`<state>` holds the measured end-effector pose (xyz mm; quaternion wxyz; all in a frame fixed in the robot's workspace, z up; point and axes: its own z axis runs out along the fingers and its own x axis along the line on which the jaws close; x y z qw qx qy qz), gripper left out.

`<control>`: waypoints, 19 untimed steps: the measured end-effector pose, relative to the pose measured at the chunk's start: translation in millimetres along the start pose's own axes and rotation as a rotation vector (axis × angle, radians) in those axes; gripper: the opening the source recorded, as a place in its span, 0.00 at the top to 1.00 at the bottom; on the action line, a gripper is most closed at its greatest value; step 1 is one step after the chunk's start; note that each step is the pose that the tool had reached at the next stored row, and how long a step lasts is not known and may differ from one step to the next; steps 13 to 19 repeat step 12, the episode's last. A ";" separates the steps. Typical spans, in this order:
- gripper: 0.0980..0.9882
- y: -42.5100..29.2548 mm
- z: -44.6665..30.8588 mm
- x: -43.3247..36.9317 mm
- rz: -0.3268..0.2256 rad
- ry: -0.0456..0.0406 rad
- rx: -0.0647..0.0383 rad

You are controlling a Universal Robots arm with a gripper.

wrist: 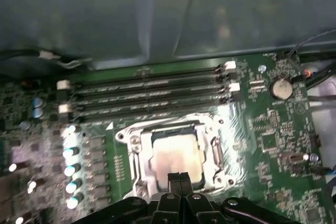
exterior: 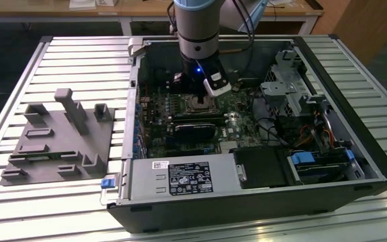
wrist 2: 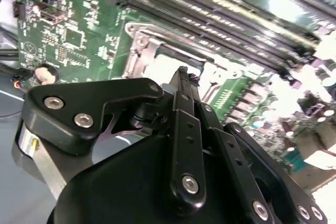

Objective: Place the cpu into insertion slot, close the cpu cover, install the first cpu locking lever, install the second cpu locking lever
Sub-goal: 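Install the second cpu locking lever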

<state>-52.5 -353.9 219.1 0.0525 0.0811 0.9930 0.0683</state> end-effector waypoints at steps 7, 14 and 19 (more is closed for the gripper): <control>0.99 7.1 2.8 -4.0 -0.001 0.0006 0.010; 0.99 7.2 2.8 -4.0 -0.001 0.0007 0.010; 0.99 7.2 2.8 -4.0 -0.001 0.0007 0.010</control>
